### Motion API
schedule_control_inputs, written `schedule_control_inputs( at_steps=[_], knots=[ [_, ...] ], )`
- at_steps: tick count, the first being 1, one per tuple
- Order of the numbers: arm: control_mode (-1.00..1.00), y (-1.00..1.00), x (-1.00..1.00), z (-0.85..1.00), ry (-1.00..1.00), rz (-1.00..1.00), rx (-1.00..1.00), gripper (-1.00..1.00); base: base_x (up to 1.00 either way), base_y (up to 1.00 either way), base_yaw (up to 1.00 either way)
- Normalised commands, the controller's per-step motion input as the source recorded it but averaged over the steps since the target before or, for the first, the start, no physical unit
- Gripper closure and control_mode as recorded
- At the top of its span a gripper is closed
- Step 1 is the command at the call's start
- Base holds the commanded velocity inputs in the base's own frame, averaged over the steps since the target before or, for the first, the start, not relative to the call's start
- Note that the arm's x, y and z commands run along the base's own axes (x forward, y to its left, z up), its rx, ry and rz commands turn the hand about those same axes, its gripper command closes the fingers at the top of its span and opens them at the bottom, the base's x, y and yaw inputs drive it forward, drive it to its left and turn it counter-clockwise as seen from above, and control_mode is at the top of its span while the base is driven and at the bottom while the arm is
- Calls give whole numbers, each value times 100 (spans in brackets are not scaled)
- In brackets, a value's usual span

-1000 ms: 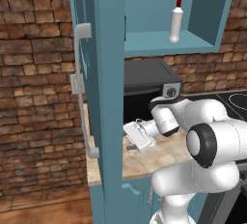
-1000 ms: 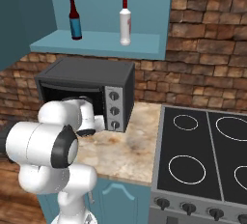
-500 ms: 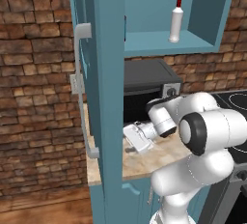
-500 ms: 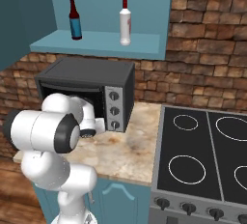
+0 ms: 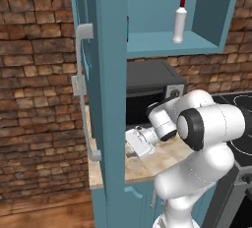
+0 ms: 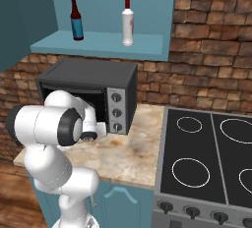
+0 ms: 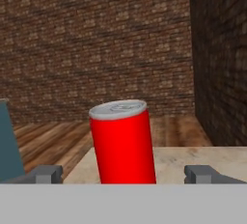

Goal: Sort all alcoholic drinks to one cabinet, and non-alcoholic drinks to the other.

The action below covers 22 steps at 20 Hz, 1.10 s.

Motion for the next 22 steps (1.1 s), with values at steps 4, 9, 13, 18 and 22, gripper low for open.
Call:
schedule_control_inputs(
  at_steps=[4,9,13,18,22],
  knots=[
    [-100,15,0,-5,8,0,1,-100,0,0,0],
    [-100,13,0,0,10,-1,3,-100,0,0,0],
    [-100,11,0,0,9,-1,2,-100,0,0,0],
    [-100,16,0,0,5,-1,0,-100,0,0,0],
    [-100,18,0,0,1,-1,0,-100,0,0,0]
  ],
)
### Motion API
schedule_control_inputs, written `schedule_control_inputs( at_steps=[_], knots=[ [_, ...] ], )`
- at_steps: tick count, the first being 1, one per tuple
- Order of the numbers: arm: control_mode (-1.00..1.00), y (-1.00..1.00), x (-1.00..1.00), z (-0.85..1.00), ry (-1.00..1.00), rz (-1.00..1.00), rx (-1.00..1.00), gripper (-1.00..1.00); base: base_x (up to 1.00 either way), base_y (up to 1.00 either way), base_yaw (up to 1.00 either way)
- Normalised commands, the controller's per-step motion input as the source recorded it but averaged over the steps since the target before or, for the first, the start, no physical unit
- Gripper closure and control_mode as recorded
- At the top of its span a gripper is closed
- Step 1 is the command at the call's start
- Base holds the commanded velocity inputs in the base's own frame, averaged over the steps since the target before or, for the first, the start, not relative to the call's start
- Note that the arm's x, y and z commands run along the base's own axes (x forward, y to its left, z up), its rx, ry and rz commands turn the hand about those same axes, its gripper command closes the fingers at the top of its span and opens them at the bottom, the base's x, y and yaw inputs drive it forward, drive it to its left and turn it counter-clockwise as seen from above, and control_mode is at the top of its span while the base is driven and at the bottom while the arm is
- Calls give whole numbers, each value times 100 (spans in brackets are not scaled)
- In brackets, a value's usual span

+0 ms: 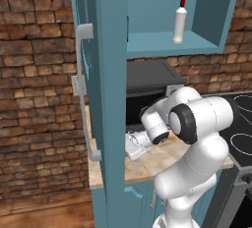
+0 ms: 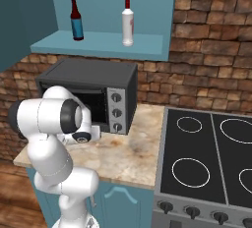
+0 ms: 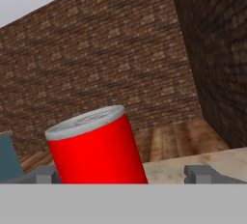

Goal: Sort all alcoholic drinks to one cabinet, and non-alcoholic drinks to the other.

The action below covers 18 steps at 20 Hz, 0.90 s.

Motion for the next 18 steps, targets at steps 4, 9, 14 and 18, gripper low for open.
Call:
schedule_control_inputs(
  at_steps=[4,9,14,18],
  knots=[
    [-100,16,0,0,0,-2,0,-100,0,0,0],
    [-100,15,0,0,0,-3,0,100,0,0,0],
    [-100,1,0,0,0,-4,0,100,0,0,0],
    [-100,-11,-29,22,0,-11,0,100,0,0,0]
  ],
)
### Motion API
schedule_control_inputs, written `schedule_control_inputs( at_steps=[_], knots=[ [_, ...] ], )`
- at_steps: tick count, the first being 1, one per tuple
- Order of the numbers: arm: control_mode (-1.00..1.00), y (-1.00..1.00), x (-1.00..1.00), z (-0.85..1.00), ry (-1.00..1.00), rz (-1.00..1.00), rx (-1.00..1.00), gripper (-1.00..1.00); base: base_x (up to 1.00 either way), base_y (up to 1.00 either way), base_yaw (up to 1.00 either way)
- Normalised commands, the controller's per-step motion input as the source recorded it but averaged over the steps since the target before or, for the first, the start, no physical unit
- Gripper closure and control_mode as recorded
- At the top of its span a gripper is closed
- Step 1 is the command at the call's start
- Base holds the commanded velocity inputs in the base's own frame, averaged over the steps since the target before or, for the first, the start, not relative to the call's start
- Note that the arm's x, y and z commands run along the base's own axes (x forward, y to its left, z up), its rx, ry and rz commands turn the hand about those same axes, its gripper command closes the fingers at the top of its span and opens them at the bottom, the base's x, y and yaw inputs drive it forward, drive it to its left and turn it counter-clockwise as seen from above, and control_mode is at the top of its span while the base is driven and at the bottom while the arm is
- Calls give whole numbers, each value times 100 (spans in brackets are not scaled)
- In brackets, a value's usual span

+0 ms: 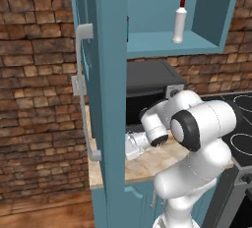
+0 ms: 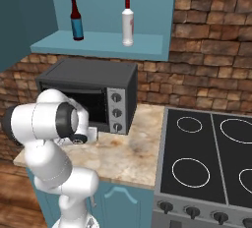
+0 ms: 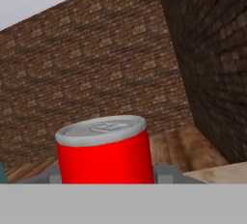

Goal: Sort all alcoholic drinks to one cabinet, and non-alcoholic drinks to the other.

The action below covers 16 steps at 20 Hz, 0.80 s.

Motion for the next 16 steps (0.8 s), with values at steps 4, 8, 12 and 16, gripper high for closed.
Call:
schedule_control_inputs(
  at_steps=[4,8,12,16],
  knots=[
    [-100,-6,-46,70,-2,-17,0,100,0,0,0],
    [-100,-1,-46,98,-7,-18,0,100,0,0,0],
    [-100,-2,-43,99,-8,-19,-1,100,0,0,0],
    [-100,-10,-39,93,-3,-19,-5,100,0,0,0]
  ],
)
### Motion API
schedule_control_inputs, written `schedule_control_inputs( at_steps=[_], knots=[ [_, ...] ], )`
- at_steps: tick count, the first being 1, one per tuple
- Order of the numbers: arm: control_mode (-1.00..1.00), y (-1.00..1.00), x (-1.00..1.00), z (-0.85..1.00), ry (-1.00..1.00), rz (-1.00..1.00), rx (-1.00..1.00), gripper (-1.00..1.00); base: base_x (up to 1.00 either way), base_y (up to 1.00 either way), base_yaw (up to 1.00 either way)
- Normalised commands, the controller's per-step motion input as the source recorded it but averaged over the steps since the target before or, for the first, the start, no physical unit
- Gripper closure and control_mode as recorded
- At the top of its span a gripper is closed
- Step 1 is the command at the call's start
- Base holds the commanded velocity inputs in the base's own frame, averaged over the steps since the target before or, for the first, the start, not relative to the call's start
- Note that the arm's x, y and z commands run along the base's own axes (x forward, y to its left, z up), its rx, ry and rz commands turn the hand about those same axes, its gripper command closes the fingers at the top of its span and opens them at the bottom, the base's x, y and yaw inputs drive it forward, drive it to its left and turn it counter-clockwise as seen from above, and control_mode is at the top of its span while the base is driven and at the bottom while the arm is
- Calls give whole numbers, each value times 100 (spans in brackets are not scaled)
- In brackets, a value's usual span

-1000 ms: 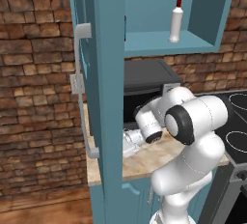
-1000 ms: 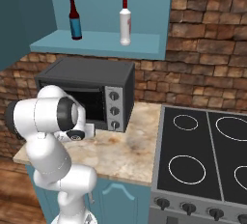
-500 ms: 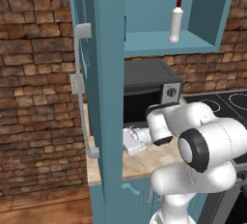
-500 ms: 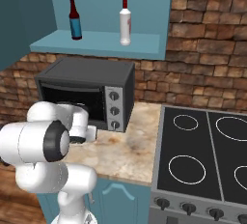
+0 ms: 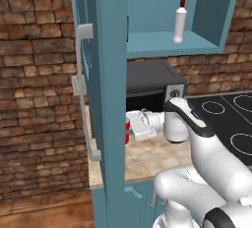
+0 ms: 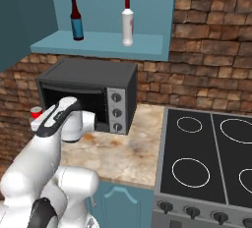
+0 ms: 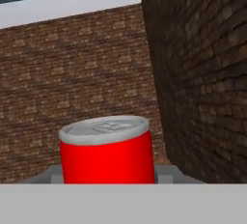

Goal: Sort all alcoholic drinks to one cabinet, and non-alcoholic drinks to the other.

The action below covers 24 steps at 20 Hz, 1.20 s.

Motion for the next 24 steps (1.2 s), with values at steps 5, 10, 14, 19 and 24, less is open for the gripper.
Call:
schedule_control_inputs(
  at_steps=[5,10,14,19,24],
  knots=[
    [-100,-31,-46,62,0,-22,-10,100,0,0,0],
    [-100,-58,-54,35,0,-25,-15,100,0,0,0],
    [-100,-63,-65,39,0,-26,-14,100,0,0,0],
    [-100,-50,-70,45,0,-28,-12,100,0,0,0],
    [-100,-32,-86,32,1,-41,-8,100,0,0,0]
  ],
)
